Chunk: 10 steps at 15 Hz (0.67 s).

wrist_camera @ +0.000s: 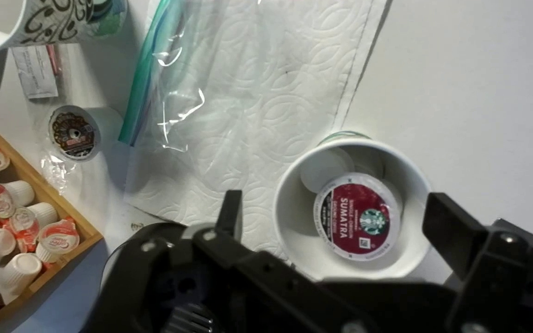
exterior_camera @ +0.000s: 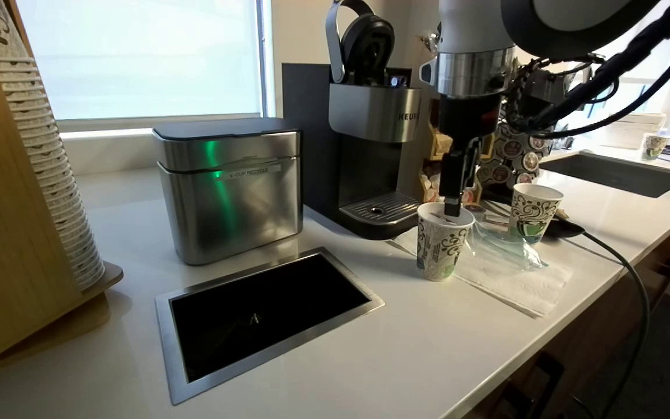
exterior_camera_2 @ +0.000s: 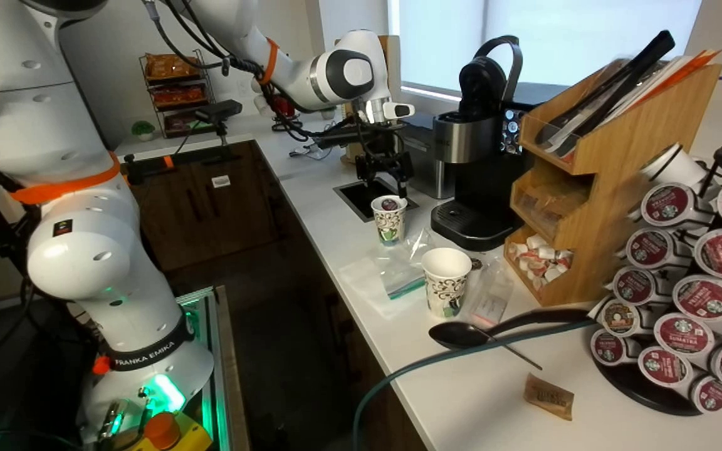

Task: Pick up the object from the cup and put it on the stand

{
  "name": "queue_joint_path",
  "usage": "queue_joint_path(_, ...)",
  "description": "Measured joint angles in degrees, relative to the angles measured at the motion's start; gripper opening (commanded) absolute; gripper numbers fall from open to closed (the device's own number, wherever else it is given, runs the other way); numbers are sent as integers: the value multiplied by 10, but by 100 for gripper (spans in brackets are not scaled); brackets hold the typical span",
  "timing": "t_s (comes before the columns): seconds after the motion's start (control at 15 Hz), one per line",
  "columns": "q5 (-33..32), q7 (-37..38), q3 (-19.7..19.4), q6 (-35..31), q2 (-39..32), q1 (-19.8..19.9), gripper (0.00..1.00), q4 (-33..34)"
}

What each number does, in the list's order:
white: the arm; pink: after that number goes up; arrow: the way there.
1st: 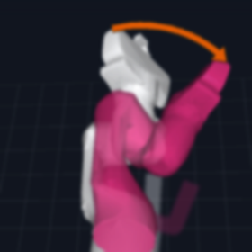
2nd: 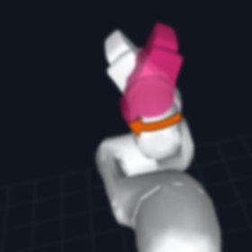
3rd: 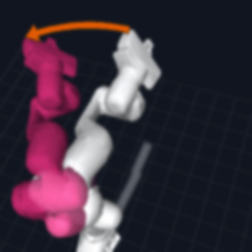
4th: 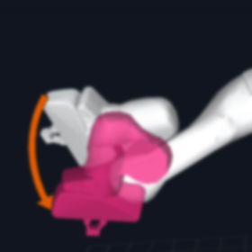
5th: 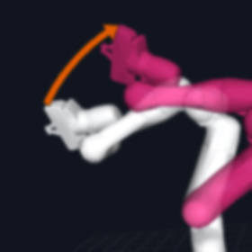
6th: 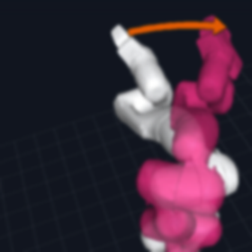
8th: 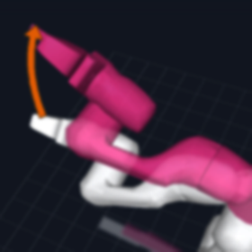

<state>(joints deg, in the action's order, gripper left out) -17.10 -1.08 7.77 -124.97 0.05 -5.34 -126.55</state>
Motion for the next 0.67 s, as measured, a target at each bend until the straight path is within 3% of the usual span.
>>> queue_joint_path(0.33,-7,14,0,-10,-11,0,85,7)
queue_joint_path(0.67,-29,35,2,-14,-24,-9,85,16)
